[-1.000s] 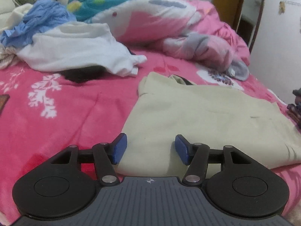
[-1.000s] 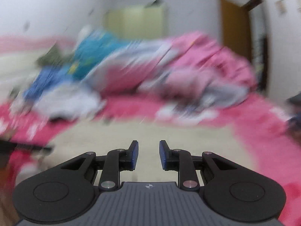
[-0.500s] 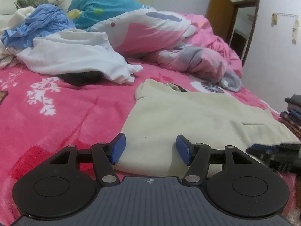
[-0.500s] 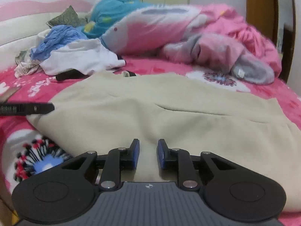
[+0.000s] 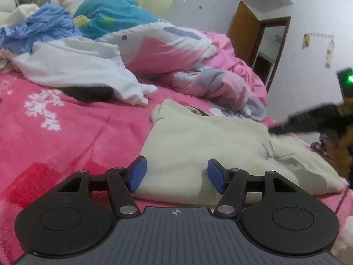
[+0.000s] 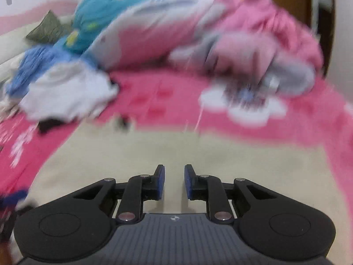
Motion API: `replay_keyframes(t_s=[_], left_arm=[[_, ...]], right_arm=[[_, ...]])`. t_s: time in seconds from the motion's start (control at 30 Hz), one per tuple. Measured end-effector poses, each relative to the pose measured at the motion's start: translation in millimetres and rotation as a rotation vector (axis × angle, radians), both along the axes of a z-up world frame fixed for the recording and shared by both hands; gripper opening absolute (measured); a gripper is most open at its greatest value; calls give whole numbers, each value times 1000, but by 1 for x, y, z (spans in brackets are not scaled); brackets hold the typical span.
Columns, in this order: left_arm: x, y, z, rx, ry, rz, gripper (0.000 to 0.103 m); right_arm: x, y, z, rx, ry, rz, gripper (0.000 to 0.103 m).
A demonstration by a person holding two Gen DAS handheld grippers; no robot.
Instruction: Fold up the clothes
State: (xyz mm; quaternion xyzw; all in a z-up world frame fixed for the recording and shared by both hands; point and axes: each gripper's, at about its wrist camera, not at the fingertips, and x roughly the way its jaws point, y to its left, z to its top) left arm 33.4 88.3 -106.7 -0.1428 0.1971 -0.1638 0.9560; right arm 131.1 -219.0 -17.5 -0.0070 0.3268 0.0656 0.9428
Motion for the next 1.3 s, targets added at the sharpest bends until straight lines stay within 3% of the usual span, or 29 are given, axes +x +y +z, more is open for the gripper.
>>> replay_keyframes(t_s=[0.03,0.1,0.17,0.27,0.37,0.43,0.53,0.67,0.73,0.9,1.03,1.13,1.2,1.27,1.3], left_arm=[[1,1,0,-14,4,-3,65],[1,4,0,-41,10,-6,65],[2,6,-1,-70,19,-5,65],[2,13,-1,-119,31,-11,65],[1,25,-2,-211,52,-16,65],[1,35,-3,-287,69,-19,65],[-2,50,0,-371,96,-25,66],[-7,67,4,-419,128,8,69],[-8,78,4,-482,155,8,69],[-13,101,7,-568,199,25,71],[-12,111,7,-610,223,28,72],[-9,110,8,-609,235,20,74],[-6,108,7,-613,246,14,75],[1,105,7,-613,263,0,76],[5,104,8,-610,269,-8,76]], right_arm=[[10,0,1,-1,-18,-13,21],[38,-5,-24,3,49,-36,20],[47,-8,-49,19,61,-36,22],[42,-8,-28,44,94,-89,22],[8,5,-4,27,14,-71,24],[-24,22,8,0,-56,10,27],[-82,61,12,-86,-153,184,46],[-148,123,-3,-251,-258,453,51],[-163,147,-18,-338,-289,556,62],[-178,198,-58,-611,-371,716,64],[-164,220,-85,-793,-410,728,64],[-142,225,-87,-760,-371,683,61],[-130,226,-85,-707,-332,657,50],[-125,226,-83,-672,-317,625,29],[-126,226,-81,-654,-324,609,25]])
